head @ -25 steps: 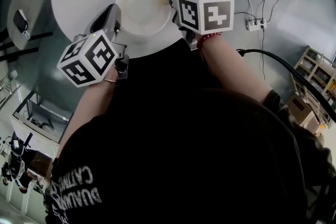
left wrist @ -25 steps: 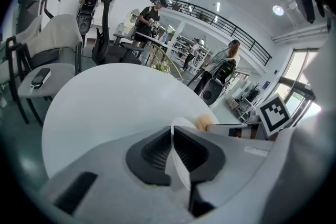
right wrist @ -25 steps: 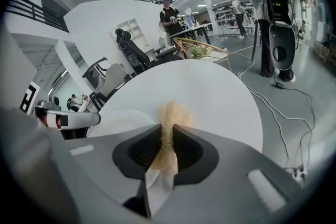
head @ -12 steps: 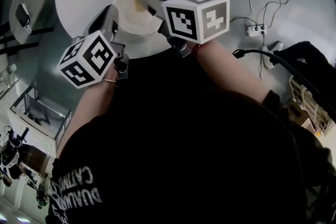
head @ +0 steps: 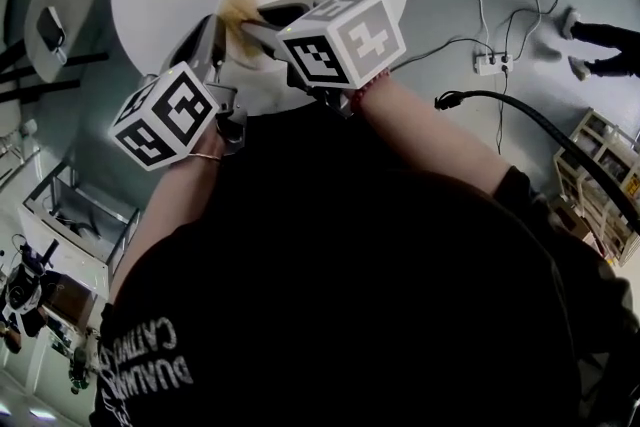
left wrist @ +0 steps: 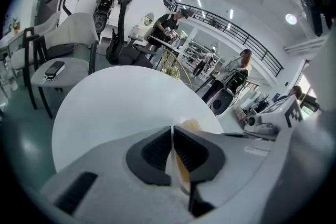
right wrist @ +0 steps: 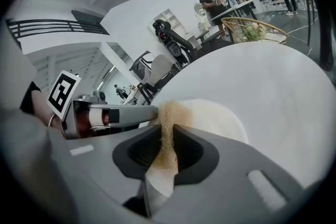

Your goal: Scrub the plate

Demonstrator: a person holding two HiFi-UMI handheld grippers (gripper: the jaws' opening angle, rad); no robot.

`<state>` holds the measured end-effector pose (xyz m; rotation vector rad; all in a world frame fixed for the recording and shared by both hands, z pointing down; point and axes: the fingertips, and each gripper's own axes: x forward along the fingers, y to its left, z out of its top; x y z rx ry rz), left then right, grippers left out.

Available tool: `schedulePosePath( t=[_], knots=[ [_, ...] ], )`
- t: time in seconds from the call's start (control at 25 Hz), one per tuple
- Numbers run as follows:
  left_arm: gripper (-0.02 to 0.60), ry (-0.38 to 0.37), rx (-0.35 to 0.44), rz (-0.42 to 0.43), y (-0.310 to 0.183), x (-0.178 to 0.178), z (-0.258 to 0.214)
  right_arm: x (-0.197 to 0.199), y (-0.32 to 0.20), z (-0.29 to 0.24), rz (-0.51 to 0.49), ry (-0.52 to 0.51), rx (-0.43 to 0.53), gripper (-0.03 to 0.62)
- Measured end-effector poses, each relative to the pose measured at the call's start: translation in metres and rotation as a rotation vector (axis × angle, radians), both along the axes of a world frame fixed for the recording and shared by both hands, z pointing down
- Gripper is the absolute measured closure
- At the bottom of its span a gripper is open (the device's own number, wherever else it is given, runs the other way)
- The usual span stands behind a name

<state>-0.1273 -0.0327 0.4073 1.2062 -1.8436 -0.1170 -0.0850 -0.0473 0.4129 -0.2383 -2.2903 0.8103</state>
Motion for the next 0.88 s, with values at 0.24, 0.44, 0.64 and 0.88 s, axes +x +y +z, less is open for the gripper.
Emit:
schedulePosePath(
  t=[0.24, 0.44, 0.64, 0.88],
  knots=[
    [0.568, 0.023, -0.033, -0.013, 0.004, 0.001, 0.012, 0.011, -0.010, 0.021, 0.032, 0.054, 0.034, 0.523],
    [0.568, 0.038, -0.042, -0.012, 0.002, -0.003, 0.016, 0.014, -0.027, 0.026, 0.086, 0.093, 0.075, 0.523],
    [0.568, 0.048, -0.045, -0.008, -0.001, -0.006, 0.021, 0.022, -0.042, 0.034, 0.134, 0.145, 0.104, 0.524],
    [0.566, 0.064, -0.034, -0.001, -0.004, -0.007, 0.020, 0.033, -0.059, 0.033, 0.198, 0.191, 0.106, 0.528]
  ],
)
